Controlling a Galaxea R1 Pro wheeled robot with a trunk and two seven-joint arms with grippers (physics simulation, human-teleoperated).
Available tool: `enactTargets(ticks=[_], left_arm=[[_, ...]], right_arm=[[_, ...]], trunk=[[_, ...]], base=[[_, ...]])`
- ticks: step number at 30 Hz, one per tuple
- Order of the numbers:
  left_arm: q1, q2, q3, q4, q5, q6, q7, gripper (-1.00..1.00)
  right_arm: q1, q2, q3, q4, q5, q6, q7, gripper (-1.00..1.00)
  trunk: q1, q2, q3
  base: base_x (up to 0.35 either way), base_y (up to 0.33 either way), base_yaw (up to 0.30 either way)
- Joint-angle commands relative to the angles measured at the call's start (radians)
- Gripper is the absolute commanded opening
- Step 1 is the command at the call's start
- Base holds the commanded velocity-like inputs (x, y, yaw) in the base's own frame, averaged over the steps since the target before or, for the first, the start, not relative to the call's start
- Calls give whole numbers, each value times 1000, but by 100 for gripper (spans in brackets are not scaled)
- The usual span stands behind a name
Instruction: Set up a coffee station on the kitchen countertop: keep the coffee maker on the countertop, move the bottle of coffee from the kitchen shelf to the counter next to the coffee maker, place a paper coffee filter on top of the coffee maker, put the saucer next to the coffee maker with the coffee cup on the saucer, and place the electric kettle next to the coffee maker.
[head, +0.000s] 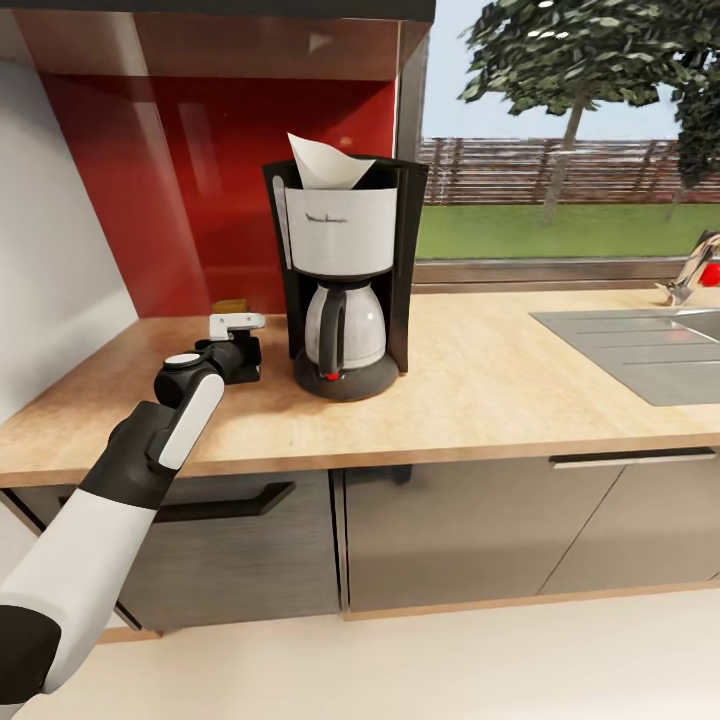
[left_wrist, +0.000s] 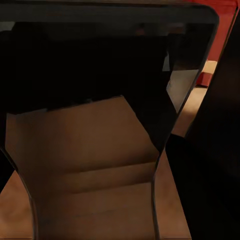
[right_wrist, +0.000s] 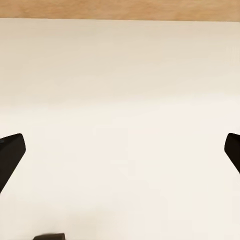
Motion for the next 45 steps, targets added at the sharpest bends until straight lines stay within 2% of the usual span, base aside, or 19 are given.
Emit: enactTargets(ticks=[1,3,10,13,18,25,45], left_arm=[[-1,1,-3,-1,8,2,9,-100],[-1,1,-3,-1,8,1,9,-100],[-1,1,-3,-1,8,2,9,-100],[-1,1,-3,-1,8,1,9,-100],[-1,1,-3,-1,8,1,9,-100],[-1,1,-3,-2,8,2,9,-100],[-1,2,-1,0,8,2,8,-100]], right_arm=[[-1,1,-4,1,10,-3,0,100],[-1,0,-4,1,10,-3,0,100],[-1,0,-4,1,10,-3,0,100],[-1,0,-4,1,10,-3,0,100],[-1,0,-4,1,10,-3,0,100],[-1,0,-4,1,10,-3,0,100],[-1,1,-3,1,10,-3,0,100]], trunk=[[4,-8,-4],[11,-22,-10],[11,-22,-10],[23,-43,-20],[23,-43,-20],[50,-92,-42],[50,-92,-42]], base=[[0,0,0],[0,0,0],[0,0,0],[0,0,0],[0,0,0],[0,0,0],[0,0,0]])
